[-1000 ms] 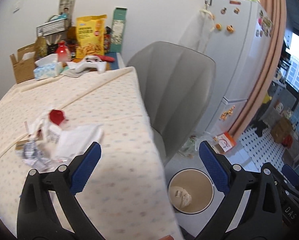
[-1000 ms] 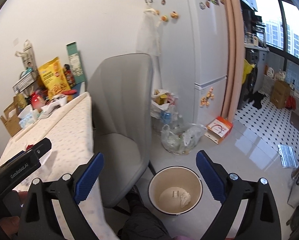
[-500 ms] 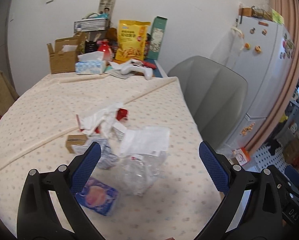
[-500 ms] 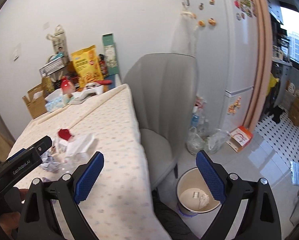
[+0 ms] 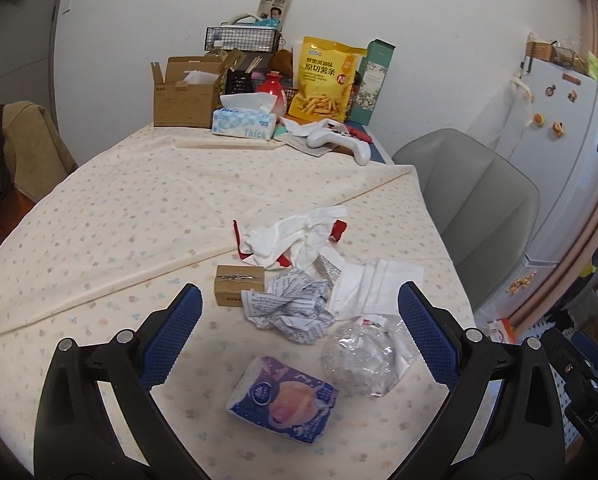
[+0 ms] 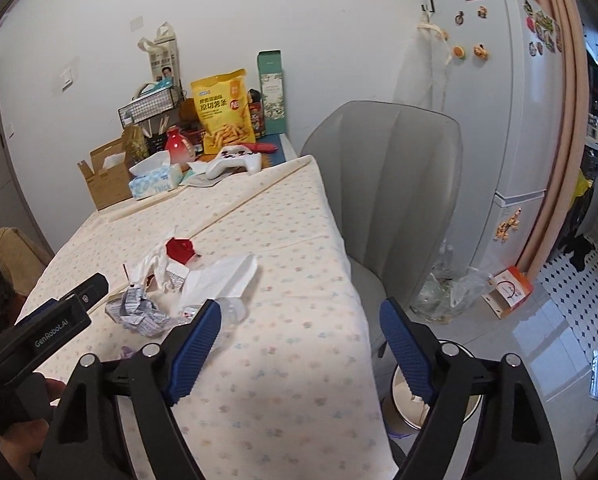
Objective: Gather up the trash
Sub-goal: 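Move both tools back over the table toward the crumpled printed paper, then grasp the crumpled printed paper with the left tool while the right tool grasps the white tissue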
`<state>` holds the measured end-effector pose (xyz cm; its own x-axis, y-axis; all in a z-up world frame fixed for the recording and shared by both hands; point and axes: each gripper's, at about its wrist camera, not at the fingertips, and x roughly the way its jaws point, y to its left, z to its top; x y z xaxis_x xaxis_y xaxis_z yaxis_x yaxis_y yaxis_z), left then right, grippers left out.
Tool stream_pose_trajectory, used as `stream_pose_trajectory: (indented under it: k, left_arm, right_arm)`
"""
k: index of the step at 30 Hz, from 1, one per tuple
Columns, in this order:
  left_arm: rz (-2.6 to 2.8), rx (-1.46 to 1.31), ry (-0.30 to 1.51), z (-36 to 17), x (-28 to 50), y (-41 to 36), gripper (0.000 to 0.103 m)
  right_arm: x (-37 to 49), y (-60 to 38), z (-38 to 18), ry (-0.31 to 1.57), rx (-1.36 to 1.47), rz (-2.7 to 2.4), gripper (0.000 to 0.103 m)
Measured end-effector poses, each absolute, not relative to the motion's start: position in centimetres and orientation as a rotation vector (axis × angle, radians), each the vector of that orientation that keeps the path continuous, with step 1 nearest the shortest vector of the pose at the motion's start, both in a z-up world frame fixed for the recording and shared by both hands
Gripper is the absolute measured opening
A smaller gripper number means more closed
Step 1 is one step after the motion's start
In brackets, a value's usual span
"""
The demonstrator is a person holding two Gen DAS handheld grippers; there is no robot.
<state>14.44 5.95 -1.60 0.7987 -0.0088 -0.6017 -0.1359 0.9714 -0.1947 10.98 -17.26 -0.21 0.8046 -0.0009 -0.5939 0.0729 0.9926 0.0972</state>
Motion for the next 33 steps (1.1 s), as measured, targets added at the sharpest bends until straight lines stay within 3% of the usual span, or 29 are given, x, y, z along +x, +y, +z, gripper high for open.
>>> stream_pose_trajectory:
  k: [8, 14, 19, 22, 26, 33]
  left_arm:
    - [0.077, -0.234, 0.691, -3.7, 16.2, 6.5, 0.097]
    - [0.087, -0.215, 0.735, -5.2, 18.1, 6.1, 0.097]
    - [0.114, -0.201, 0.776, -6.5, 19.6, 5.9, 0.091]
    - [0.111, -0.212, 0.8, -7.1, 20.4, 6.0, 0.074]
    - [0.09, -0.233, 0.804, -7.3, 21.0, 6.3, 0.03]
    - [0.168, -0.208, 0.656, -4.2, 20.6, 6.9, 0.027]
  right_arm:
    - [12.6, -15.8, -1.6, 0.675, 0.116, -0.002, 0.067]
    - [14.4, -15.6, -2.9, 0.709, 0.129, 0.009, 0.063]
    - [15.9, -15.0, -3.6, 0.724, 0.128, 0.028, 0.063]
    - [16.8, -14.7, -3.9, 0.731, 0.129, 0.038, 0.063]
    - [17.9, -14.3, -4.1, 0.738, 0.135, 0.048, 0.063]
    - [19.6, -13.4, -4.5, 0.751, 0.147, 0.075, 0.063]
